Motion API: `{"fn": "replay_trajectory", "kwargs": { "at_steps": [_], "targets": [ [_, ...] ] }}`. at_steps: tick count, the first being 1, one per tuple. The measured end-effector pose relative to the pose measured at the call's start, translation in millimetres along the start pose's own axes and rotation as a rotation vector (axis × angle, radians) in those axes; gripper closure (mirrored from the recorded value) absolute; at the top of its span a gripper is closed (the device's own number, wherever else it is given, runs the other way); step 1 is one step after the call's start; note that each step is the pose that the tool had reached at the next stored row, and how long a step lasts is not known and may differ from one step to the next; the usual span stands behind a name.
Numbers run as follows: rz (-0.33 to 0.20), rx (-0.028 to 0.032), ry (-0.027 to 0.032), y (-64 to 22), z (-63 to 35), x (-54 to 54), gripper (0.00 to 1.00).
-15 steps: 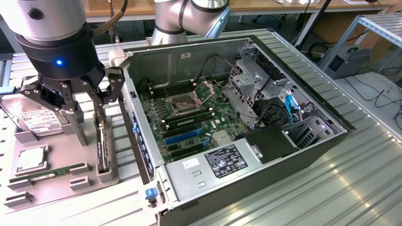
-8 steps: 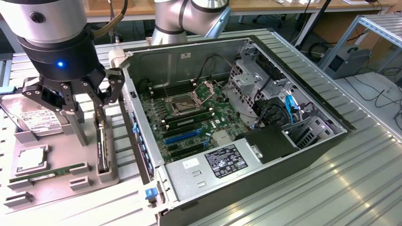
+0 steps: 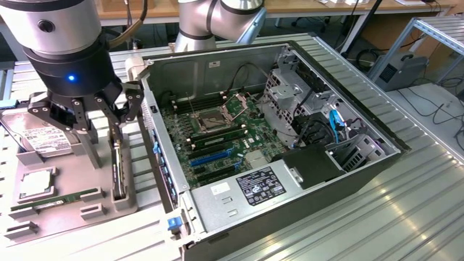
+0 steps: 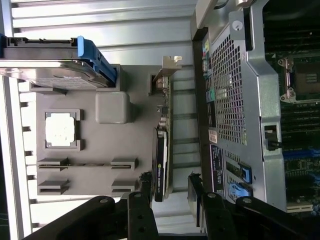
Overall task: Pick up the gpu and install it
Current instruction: 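Pick up the gpu and move the gpu toward the slot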
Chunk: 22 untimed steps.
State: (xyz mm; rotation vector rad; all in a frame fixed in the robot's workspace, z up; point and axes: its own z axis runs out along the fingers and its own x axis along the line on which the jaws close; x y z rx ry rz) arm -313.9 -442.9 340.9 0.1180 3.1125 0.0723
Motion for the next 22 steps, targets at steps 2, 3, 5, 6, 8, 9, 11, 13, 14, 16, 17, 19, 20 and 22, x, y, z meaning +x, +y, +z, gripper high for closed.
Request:
{"fn": "replay_trajectory", "kwargs": {
  "at_steps": [2, 3, 5, 6, 8, 9, 11, 13, 14, 16, 17, 19, 20, 22],
  "targets": [
    [0.000, 0.0000, 0.0000, 0.1, 1.7, 0.1, 0.58],
    [0.000, 0.0000, 0.0000, 0.2, 2.5, 0.1, 0.58],
    [0.000, 0.0000, 0.0000, 0.3, 3.9, 0.1, 0.58],
    [0.000, 0.0000, -0.0001, 0.4, 4.6, 0.2, 0.58],
    [0.000, -0.0001, -0.0001, 0.5, 5.9, 0.2, 0.58],
    [0.000, -0.0001, -0.0001, 0.5, 6.6, 0.2, 0.58],
    [0.000, 0.0000, 0.0000, 0.6, 7.7, 0.3, 0.58],
    [0.000, 0.0000, 0.0000, 0.9, 9.3, 0.3, 0.58],
    [0.000, 0.0000, 0.0000, 1.0, 10.0, 0.4, 0.58],
    [0.000, 0.0000, 0.0000, 1.6, 11.5, 0.5, 0.58],
    [0.000, -0.0001, -0.0001, 2.0, 12.1, 0.5, 0.58],
    [0.000, 0.0000, 0.0000, 3.0, 13.1, 0.6, 0.58],
    [0.000, -0.0001, -0.0002, 3.5, 13.7, 0.7, 0.58],
    [0.000, -0.0001, -0.0001, 4.5, 14.7, 0.7, 0.58]
  ]
}}
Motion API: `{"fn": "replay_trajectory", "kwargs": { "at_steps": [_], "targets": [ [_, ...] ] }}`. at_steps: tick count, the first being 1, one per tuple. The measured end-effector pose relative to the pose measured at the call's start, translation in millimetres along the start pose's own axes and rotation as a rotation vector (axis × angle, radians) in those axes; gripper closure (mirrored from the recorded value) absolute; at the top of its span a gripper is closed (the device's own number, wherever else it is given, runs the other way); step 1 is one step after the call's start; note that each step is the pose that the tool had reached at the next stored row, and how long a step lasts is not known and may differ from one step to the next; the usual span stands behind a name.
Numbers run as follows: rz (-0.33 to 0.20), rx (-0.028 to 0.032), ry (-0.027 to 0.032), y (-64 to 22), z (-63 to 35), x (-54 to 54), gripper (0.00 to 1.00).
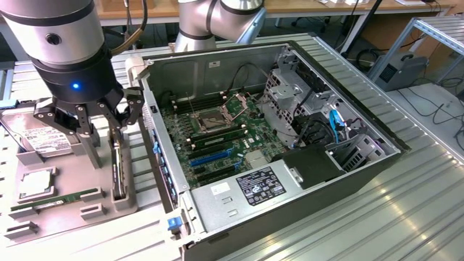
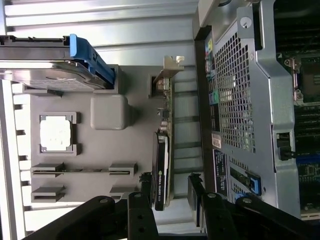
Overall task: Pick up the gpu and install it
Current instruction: 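Pick up the gpu and move the gpu toward the slot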
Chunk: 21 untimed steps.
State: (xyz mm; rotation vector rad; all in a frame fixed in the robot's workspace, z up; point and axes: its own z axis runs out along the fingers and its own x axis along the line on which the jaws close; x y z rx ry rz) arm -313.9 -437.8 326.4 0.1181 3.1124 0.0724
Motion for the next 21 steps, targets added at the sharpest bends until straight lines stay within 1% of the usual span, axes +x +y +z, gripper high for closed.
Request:
{"fn": "replay_trajectory", "kwargs": {
  "at_steps": [2, 3, 5, 7, 9, 10, 13, 21],
  "targets": [
    [0.000, 0.0000, 0.0000, 1.3, 1.7, 0.1, 0.58],
    [0.000, 0.0000, 0.0001, 2.7, 4.8, 0.3, 0.58],
    [0.000, 0.0000, 0.0000, 2.6, 10.8, 0.5, 0.58],
    [0.000, 0.0000, 0.0000, 2.6, 24.1, 0.9, 0.58],
    [0.000, 0.0000, 0.0001, 2.0, 45.4, 1.4, 0.58],
    [0.000, 0.0000, 0.0000, 2.5, 52.5, 1.7, 0.58],
    [0.000, 0.0001, 0.0001, 5.4, 68.7, 2.3, 0.58],
    [0.000, 0.0000, 0.0000, 11.0, 75.3, 2.9, 0.58]
  ]
}}
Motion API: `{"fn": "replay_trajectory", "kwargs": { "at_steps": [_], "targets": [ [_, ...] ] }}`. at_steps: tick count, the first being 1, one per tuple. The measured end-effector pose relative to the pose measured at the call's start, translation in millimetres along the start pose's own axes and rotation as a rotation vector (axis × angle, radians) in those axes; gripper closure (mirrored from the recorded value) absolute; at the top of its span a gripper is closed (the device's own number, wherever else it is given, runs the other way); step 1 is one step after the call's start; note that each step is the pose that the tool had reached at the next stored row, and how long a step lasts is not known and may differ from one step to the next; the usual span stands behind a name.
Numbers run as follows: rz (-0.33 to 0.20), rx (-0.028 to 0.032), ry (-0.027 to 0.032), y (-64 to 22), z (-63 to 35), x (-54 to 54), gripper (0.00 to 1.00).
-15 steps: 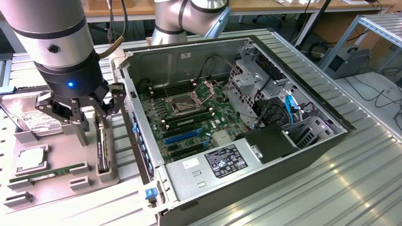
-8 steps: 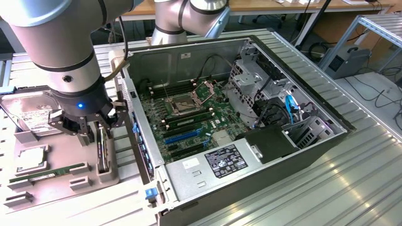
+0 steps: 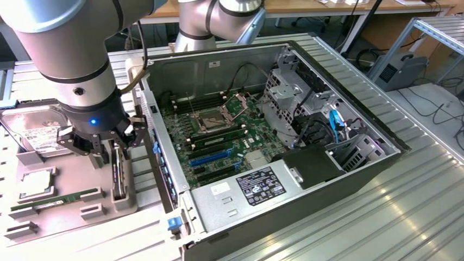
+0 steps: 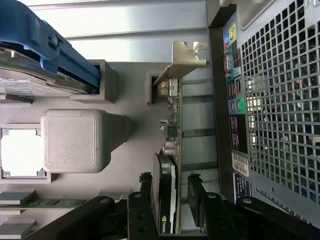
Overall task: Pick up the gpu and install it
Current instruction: 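Pick up the gpu and move the gpu toward the slot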
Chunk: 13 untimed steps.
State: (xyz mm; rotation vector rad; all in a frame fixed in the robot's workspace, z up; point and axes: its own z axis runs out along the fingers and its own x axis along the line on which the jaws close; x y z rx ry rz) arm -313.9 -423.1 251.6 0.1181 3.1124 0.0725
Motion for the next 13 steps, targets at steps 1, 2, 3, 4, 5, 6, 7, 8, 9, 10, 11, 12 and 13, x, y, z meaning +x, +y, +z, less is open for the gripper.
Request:
{"fn": "replay_trajectory", "kwargs": {
  "at_steps": [1, 2, 3, 4, 5, 6, 7, 8, 9, 10, 11, 12, 13],
  "targets": [
    [0.000, 0.0001, 0.0001, 0.7, 0.7, 0.1, 0.58],
    [0.000, 0.0000, 0.0000, 1.2, 1.4, 0.1, 0.58],
    [0.000, 0.0001, 0.0001, 1.6, 2.0, 0.2, 0.58],
    [0.000, 0.0001, 0.0001, 1.8, 2.7, 0.1, 0.58],
    [0.000, 0.0000, 0.0001, 2.0, 3.4, 0.2, 0.58],
    [0.000, 0.0001, 0.0001, 2.3, 4.1, 0.3, 0.58],
    [0.000, 0.0001, 0.0001, 2.5, 4.8, 0.3, 0.58],
    [0.000, 0.0000, 0.0001, 2.7, 5.7, 0.3, 0.58],
    [0.000, 0.0000, 0.0001, 3.0, 6.6, 0.4, 0.58],
    [0.000, 0.0001, 0.0001, 3.2, 7.4, 0.4, 0.58],
    [0.000, 0.0000, 0.0001, 3.4, 8.2, 0.5, 0.58],
    [0.000, 0.0001, 0.0001, 3.5, 8.9, 0.5, 0.58],
    [0.000, 0.0001, 0.0001, 3.7, 9.5, 0.5, 0.58]
  ]
}}
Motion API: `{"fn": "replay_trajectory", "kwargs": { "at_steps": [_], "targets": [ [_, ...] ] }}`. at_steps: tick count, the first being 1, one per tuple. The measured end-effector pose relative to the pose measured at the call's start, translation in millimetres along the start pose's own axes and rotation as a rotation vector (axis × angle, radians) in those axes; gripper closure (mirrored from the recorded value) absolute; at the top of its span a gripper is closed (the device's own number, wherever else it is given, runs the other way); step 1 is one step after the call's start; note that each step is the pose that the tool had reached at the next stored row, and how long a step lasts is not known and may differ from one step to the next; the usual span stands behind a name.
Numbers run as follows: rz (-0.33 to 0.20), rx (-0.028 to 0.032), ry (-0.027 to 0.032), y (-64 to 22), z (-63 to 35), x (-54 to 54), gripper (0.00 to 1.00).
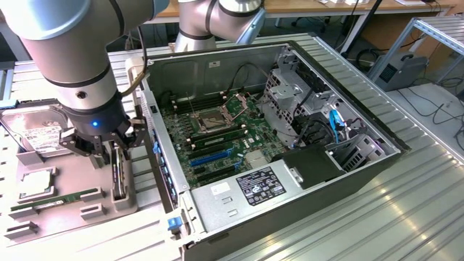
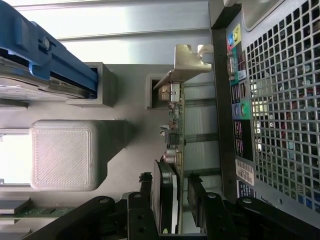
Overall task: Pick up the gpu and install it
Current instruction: 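Pick up the gpu and move the gpu toward the slot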
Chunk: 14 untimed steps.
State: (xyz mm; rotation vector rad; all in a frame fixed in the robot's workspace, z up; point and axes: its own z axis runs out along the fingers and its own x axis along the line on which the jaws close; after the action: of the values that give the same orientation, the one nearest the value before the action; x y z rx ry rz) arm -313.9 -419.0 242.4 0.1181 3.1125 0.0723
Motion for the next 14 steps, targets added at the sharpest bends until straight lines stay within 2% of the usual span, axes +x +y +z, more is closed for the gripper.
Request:
{"fn": "replay_trajectory", "kwargs": {
  "at_steps": [10, 12, 14],
  "targets": [
    [0.000, 0.0000, 0.0000, 0.1, 0.7, 0.1, 0.60],
    [0.000, 0.0000, 0.0001, 0.1, 0.7, 0.1, 0.72],
    [0.000, 0.0000, 0.0001, 0.1, 0.7, 0.1, 0.73]
  ]
}}
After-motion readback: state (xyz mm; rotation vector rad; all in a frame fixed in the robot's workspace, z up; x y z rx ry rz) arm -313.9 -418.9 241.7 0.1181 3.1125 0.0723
